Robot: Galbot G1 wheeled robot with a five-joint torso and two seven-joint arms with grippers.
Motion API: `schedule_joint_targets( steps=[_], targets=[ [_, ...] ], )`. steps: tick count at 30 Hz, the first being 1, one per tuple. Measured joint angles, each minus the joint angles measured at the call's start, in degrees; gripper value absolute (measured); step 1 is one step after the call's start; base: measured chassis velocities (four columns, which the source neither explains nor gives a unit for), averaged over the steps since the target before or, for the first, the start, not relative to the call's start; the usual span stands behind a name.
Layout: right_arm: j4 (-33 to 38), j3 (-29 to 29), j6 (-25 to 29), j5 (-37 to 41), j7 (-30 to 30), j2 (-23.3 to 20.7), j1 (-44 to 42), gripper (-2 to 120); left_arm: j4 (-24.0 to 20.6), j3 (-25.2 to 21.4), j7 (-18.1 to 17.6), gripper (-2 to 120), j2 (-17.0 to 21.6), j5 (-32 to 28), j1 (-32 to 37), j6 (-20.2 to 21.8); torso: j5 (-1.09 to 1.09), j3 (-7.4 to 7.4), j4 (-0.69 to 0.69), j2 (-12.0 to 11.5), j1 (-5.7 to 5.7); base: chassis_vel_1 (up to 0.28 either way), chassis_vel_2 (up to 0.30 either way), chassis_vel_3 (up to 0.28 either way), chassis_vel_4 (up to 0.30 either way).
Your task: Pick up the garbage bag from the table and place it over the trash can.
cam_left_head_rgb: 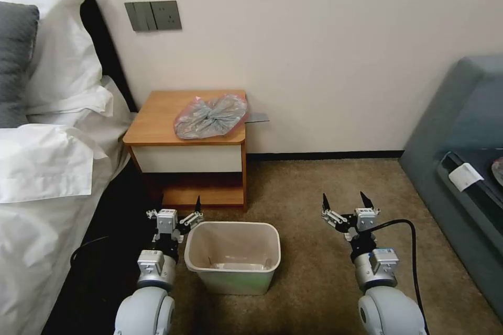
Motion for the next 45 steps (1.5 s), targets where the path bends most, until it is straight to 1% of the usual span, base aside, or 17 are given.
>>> schedule_joint_targets(
  steps=[34,35,36,37,38,39,40,41,42,43,44,45],
  targets=[
    [0.0,0.0,-0.1,0.3,0.1,-0.3,0.0,100,0.0,0.0,0.0,100,0.0,-0.1,0.0,0.0,0.00,0.00,0.00,0.0,0.00,0.000,0.000,0.000,0.000],
    [0.2,-0.1,-0.4,0.7,0.4,-0.8,0.1,100,0.0,-0.2,0.0,100,0.1,-0.3,0.0,0.0,0.01,0.00,-0.01,0.0,0.00,0.000,0.000,0.000,0.000],
    [1.1,-0.2,-1.8,2.9,1.7,-3.3,0.4,100,0.1,-1.1,0.0,98,0.6,-1.4,-0.2,-0.3,0.01,0.00,-0.01,0.0,0.00,0.000,0.000,0.000,0.000],
    [1.1,-0.2,-1.8,2.9,1.7,-3.3,0.4,100,0.1,-1.1,0.0,98,0.6,-1.4,-0.2,-0.3,0.01,0.00,-0.01,0.0,0.00,0.000,0.000,0.000,0.000],
    [1.8,-0.2,-2.8,4.6,2.6,-5.1,0.7,100,0.2,-2.1,-0.2,96,1.2,-2.6,-0.4,-0.7,-0.02,0.00,-0.01,0.0,0.00,0.000,0.000,0.000,0.000],
    [3.3,-0.4,-5.1,8.1,4.6,-9.0,1.2,100,0.5,-4.7,-0.5,93,2.6,-5.5,-0.9,-1.7,0.01,0.00,-0.01,0.0,0.00,0.000,0.000,0.000,0.000],
    [3.3,-0.4,-5.1,8.1,4.6,-9.0,1.2,100,0.5,-4.7,-0.5,93,2.6,-5.5,-0.9,-1.7,0.01,0.00,-0.01,0.0,0.00,0.000,0.000,0.000,0.000],
    [4.2,-0.5,-5.7,9.5,5.2,-11.1,1.3,100,0.6,-6.4,-0.7,96,3.6,-7.6,-1.2,-2.4,-0.02,0.00,0.01,0.0,0.00,0.000,0.000,0.000,0.000],
    [5.4,-1.3,-6.2,10.4,5.1,-12.1,0.6,100,0.9,-8.5,-0.9,99,4.8,-10.1,-1.6,-3.3,-0.04,0.00,0.01,0.0,0.00,0.000,0.000,0.000,0.000],
    [5.9,-1.7,-6.4,10.6,5.1,-12.3,0.4,100,1.1,-10.6,-1.1,99,6.0,-12.6,-2.1,-4.2,0.01,0.00,-0.02,0.0,0.00,0.000,0.000,0.000,0.000],
    [5.9,-1.7,-6.4,10.6,5.1,-12.3,0.4,100,1.1,-10.6,-1.1,99,6.0,-12.6,-2.1,-4.2,0.01,0.00,-0.02,0.0,0.00,0.000,0.000,0.000,0.000],
    [6.2,-1.9,-6.2,10.1,5.0,-12.3,0.6,100,1.2,-12.4,-1.3,100,7.0,-14.7,-2.4,-4.9,0.02,0.00,0.00,0.0,0.00,0.000,0.000,0.000,0.000]
  ],
)
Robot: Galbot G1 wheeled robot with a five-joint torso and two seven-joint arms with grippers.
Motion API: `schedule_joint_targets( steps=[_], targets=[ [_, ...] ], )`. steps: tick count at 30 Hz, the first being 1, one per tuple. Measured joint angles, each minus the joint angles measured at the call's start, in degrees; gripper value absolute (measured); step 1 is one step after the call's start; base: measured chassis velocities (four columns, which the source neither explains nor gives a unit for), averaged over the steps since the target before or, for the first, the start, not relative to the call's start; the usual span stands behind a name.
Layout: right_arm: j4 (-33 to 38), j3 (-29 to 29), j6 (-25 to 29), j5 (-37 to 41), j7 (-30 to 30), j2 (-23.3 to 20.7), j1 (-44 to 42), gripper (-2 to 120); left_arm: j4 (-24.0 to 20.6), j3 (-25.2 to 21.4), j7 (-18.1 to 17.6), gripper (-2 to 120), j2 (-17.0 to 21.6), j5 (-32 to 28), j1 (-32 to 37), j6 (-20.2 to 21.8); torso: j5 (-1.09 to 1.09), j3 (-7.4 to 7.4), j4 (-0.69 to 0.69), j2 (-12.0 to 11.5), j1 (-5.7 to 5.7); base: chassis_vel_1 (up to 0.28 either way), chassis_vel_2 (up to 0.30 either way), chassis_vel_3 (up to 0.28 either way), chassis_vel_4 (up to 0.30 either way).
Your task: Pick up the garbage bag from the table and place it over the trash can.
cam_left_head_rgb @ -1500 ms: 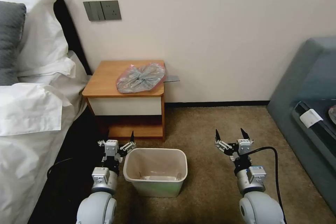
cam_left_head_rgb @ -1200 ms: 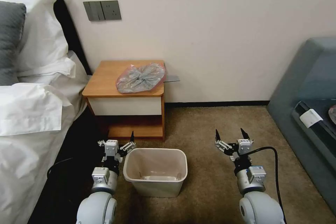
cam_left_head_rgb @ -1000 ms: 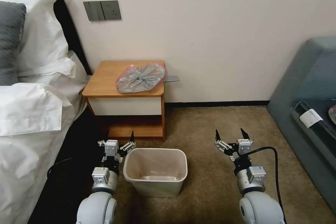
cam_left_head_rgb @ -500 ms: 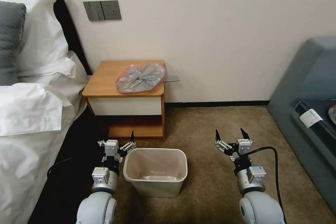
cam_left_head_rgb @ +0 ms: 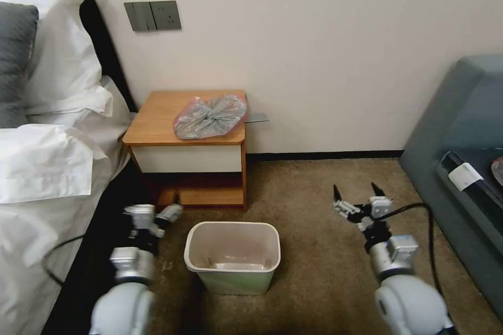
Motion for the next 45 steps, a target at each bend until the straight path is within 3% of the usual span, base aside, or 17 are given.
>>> schedule_joint_targets(
  steps=[4,5,6,8,13,16,18,20,23,28,32,35,45],
  targets=[
    [-1.2,-1.0,4.5,-3.6,0.1,0.2,1.1,100,0.4,-4.4,-0.5,100,2.5,-5.1,-0.9,-1.8,0.01,0.00,0.01,0.0,0.00,0.000,0.000,0.000,0.000],
    [-2.6,-1.5,8.6,-4.5,-1.0,0.4,1.7,100,0.5,-4.7,-0.5,100,2.7,-5.7,-1.0,-2.0,-0.04,0.01,0.01,0.0,0.00,0.000,0.000,0.000,0.000],
    [-2.6,-1.5,8.6,-4.5,-1.0,0.4,1.7,100,0.5,-4.7,-0.5,100,2.7,-5.7,-1.0,-2.0,-0.04,0.01,0.01,0.0,0.00,0.000,0.000,0.000,0.000],
    [-4.7,-2.6,13.7,-6.1,-2.3,0.8,3.2,100,0.5,-4.8,-0.6,100,2.8,-5.8,-1.0,-2.1,-0.03,0.00,-0.01,0.0,0.00,0.000,0.000,0.000,0.000],
    [-6.9,-3.9,17.3,-8.6,-2.9,0.6,5.3,100,0.5,-4.7,-0.5,100,2.8,-6.1,-1.0,-2.1,-0.03,0.00,0.00,0.0,0.00,0.000,0.000,0.000,0.000],
    [-13.2,-8.6,20.2,-17.1,-2.9,-2.3,13.5,100,-1.2,3.2,5.6,100,3.3,-10.9,2.1,-0.1,-0.03,0.01,-0.01,0.0,0.00,0.000,0.000,0.000,0.000],
    [-14.2,-9.3,20.5,-18.4,-2.8,-2.7,15.3,100,-1.5,4.5,6.5,100,3.4,-11.6,2.6,0.2,-0.01,0.00,-0.01,0.0,0.00,0.000,0.000,0.000,0.000],
    [-19.4,-13.2,20.8,-23.5,-2.5,-4.0,23.7,100,-2.2,7.8,9.2,100,3.6,-13.5,3.9,1.2,-0.02,0.00,0.00,0.0,0.00,0.000,0.000,0.000,0.000],
    [-24.3,-16.7,21.0,-28.8,-2.3,-4.6,30.4,100,-2.3,8.2,9.5,100,3.6,-13.7,4.1,1.4,-0.02,0.00,0.02,0.0,0.00,0.000,0.000,0.000,0.000],
    [-31.5,-20.6,23.3,-38.8,-2.3,-4.0,38.9,100,-2.4,8.3,9.5,100,3.6,-13.5,4.1,1.3,-0.02,0.01,-0.01,0.0,0.00,0.000,0.000,0.000,0.000],
    [-37.4,-22.8,25.7,-46.8,-2.3,-1.8,45.2,100,-1.2,10.0,8.8,100,2.0,-7.3,5.3,-0.3,-0.04,0.01,0.01,0.0,0.00,0.000,0.000,0.000,0.000],
    [-45.1,-22.8,30.3,-57.5,-2.1,2.0,51.1,100,0.2,9.4,5.1,99,0.7,-3.7,4.8,-2.1,-0.03,0.00,0.00,0.0,0.00,0.000,0.000,0.000,0.000],
    [-56.5,-22.1,33.2,-67.3,-2.1,6.9,57.7,100,0.9,7.7,3.5,98,0.3,-3.4,4.3,-3.0,-0.03,0.00,0.01,0.0,0.00,0.000,0.000,0.000,0.000]
  ],
)
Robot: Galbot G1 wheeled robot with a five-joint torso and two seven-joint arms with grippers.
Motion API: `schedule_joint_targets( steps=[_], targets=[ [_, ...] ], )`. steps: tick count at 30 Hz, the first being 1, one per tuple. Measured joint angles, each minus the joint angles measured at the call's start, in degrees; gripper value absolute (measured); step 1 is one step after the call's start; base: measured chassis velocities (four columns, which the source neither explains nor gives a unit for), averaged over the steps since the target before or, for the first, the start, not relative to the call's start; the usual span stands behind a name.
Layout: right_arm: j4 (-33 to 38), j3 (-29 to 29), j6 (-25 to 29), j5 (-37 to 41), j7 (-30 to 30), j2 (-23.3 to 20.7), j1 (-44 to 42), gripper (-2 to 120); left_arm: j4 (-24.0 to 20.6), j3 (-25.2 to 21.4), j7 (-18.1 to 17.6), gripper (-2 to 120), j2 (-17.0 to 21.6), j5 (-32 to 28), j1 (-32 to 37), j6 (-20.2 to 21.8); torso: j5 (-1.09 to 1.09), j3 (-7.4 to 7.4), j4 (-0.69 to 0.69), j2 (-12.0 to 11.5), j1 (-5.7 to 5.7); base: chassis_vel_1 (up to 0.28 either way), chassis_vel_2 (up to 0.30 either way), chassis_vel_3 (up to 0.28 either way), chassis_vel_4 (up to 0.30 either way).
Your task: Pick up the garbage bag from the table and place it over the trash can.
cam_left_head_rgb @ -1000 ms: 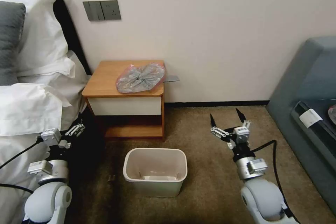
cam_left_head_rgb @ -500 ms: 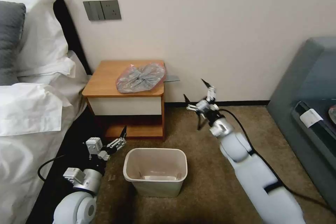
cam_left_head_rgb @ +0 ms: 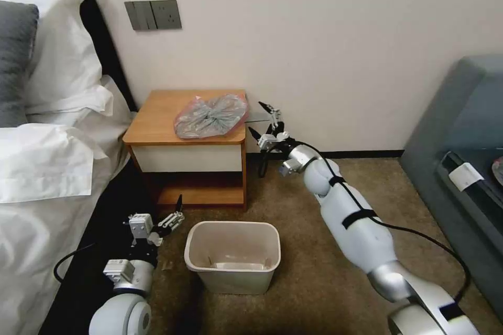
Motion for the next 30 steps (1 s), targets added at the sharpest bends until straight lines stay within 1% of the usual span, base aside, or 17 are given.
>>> schedule_joint_targets(
  steps=[2,4,6,8,10,12,13,15,16,19,20,23,24,27,28,29,30],
  targets=[
    [-0.6,0.0,0.0,-0.3,-0.1,0.1,0.4,100,0.0,-0.3,0.0,98,0.1,0.0,0.0,-0.2,0.01,0.00,0.00,0.0,0.00,0.000,0.000,0.000,0.000],
    [-3.0,0.0,-0.1,-1.3,-0.3,0.2,2.0,100,0.2,-1.2,0.0,98,0.0,-0.1,0.2,-0.7,0.00,0.00,-0.01,0.0,0.00,0.000,0.000,0.000,0.000],
    [-3.2,0.0,-0.2,-1.4,-0.3,0.3,2.1,100,0.2,-1.2,0.0,98,0.0,-0.1,0.2,-0.7,0.00,0.00,-0.01,0.0,0.00,0.000,0.000,0.000,0.000],
    [-5.6,0.1,-0.2,-1.8,-0.1,1.1,3.2,100,0.2,-1.5,0.0,98,-0.3,0.0,0.3,-1.0,0.01,0.00,-0.01,0.0,0.00,0.000,0.000,0.000,0.000],
    [-6.3,0.2,-0.2,-1.9,-0.1,1.4,3.5,99,0.2,-1.6,0.0,98,-0.5,0.0,0.3,-1.1,0.01,0.00,0.00,0.0,0.00,0.000,0.000,0.000,0.000],
    [-7.4,0.3,-0.1,-2.2,0.0,1.8,3.9,91,0.3,-1.8,-0.1,98,-0.5,0.2,0.3,-1.2,0.00,0.00,-0.01,0.0,0.00,0.000,0.000,0.000,0.000],
    [-7.4,0.3,-0.1,-2.2,0.0,1.8,3.9,91,0.3,-1.8,-0.1,98,-0.5,0.2,0.3,-1.2,0.00,0.00,-0.01,0.0,0.00,0.000,0.000,0.000,0.000],
    [-8.7,0.6,0.1,-2.2,0.2,2.0,4.2,80,0.3,-2.1,-0.1,98,-0.5,0.4,0.4,-1.4,0.01,0.00,-0.01,0.0,0.00,0.000,0.000,0.000,0.000],
    [-8.7,0.6,0.1,-2.2,0.2,2.0,4.2,80,0.3,-2.1,-0.1,98,-0.5,0.4,0.4,-1.4,0.01,0.00,-0.01,0.0,0.00,0.000,0.000,0.000,0.000],
    [-9.7,0.9,0.4,-2.4,0.2,1.9,4.3,67,0.2,-2.4,-0.1,98,-0.6,0.8,0.9,-1.7,0.01,0.00,-0.01,0.0,0.00,0.000,0.000,0.000,0.000],
    [-9.7,0.9,0.4,-2.4,0.2,1.9,4.3,67,0.2,-2.4,-0.1,98,-0.6,0.8,0.9,-1.7,0.01,0.00,-0.01,0.0,0.00,0.000,0.000,0.000,0.000],
    [-9.9,1.1,0.4,-2.4,0.2,1.9,4.4,51,0.2,-2.4,-0.1,98,-0.6,1.4,1.1,-2.0,0.01,-0.01,-0.01,0.0,0.00,0.000,0.000,0.000,0.000],
    [-9.9,1.1,0.4,-2.4,0.2,1.9,4.4,51,0.2,-2.4,-0.1,98,-0.6,1.4,1.1,-2.0,0.01,-0.01,-0.01,0.0,0.00,0.000,0.000,0.000,0.000],
    [-10.5,1.4,0.3,-2.4,0.2,2.1,4.7,37,0.5,-2.2,0.0,98,-1.1,2.0,0.9,-2.1,0.01,0.00,-0.01,0.0,0.00,0.000,0.000,0.000,0.000],
    [-10.5,1.4,0.3,-2.4,0.2,2.1,4.7,37,0.5,-2.2,0.0,98,-1.1,2.0,0.9,-2.1,0.01,0.00,-0.01,0.0,0.00,0.000,0.000,0.000,0.000],
    [-10.8,1.4,0.3,-2.4,0.2,2.1,4.9,32,0.6,-2.1,0.0,98,-1.2,2.1,0.9,-2.2,0.01,0.00,-0.01,0.0,0.00,0.000,0.000,0.000,0.000],
    [-10.9,1.4,0.2,-2.4,0.2,2.2,5.0,30,0.6,-2.0,0.0,98,-1.3,2.3,0.9,-2.3,0.01,0.00,-0.01,0.0,0.00,0.000,0.000,0.000,0.000]
  ],
)
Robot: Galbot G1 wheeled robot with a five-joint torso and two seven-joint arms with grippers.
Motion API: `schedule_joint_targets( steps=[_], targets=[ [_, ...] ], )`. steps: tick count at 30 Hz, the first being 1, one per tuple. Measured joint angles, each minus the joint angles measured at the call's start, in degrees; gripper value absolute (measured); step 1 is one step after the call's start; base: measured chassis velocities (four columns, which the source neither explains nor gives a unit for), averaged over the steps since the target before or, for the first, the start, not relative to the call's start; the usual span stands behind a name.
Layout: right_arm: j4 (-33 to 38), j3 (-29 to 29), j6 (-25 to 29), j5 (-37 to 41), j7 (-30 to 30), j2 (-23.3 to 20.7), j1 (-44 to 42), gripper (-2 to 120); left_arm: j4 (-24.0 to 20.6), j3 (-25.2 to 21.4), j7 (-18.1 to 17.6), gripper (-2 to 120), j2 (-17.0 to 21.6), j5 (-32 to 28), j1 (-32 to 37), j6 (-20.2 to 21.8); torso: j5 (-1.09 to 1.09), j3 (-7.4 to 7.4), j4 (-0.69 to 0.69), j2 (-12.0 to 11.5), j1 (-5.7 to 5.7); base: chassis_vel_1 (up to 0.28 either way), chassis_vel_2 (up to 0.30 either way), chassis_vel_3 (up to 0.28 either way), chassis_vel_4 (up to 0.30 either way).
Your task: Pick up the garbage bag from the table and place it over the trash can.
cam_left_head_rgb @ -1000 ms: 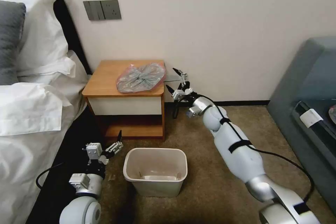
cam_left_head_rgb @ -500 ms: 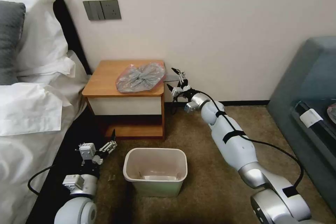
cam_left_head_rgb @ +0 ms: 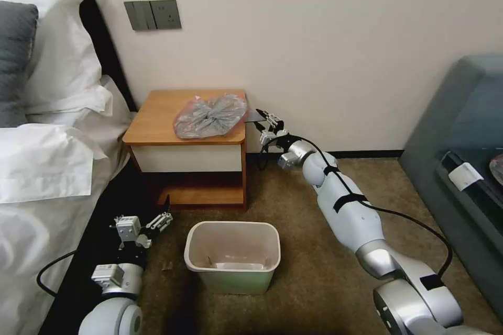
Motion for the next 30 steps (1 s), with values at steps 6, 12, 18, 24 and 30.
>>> schedule_joint_targets(
  steps=[6,12,18,24,30],
  targets=[
    [-0.4,-0.6,-0.4,0.0,0.0,0.6,0.4,8,0.5,0.5,0.0,98,-0.5,0.8,-0.1,-0.2,-0.01,0.00,0.00,0.0,0.00,0.000,0.000,0.000,0.000],
    [-0.6,-0.7,-0.8,0.8,-0.2,0.8,0.4,0,0.9,0.6,0.1,98,-0.8,1.2,-0.1,-0.3,0.00,0.00,0.00,0.0,0.00,0.000,0.000,0.000,0.000],
    [4.1,-3.8,-4.7,9.7,-0.8,-1.7,-2.3,0,1.6,0.0,-0.1,97,-1.1,1.4,0.0,-0.5,0.00,0.00,0.01,0.0,0.00,0.000,0.000,0.000,0.000],
    [18.6,-7.6,-12.7,21.8,-4.9,-8.0,-9.0,0,2.7,-1.8,-1.7,97,-1.2,2.2,0.3,-0.6,0.00,-0.01,0.00,0.0,0.00,0.000,0.000,0.000,0.000],
    [31.9,-9.3,-16.7,28.6,-5.4,-13.7,-18.2,0,2.8,-3.9,-3.3,98,-1.6,1.1,0.6,-0.6,0.02,-0.01,0.00,0.0,0.00,0.000,0.000,0.000,0.000]
  ],
)
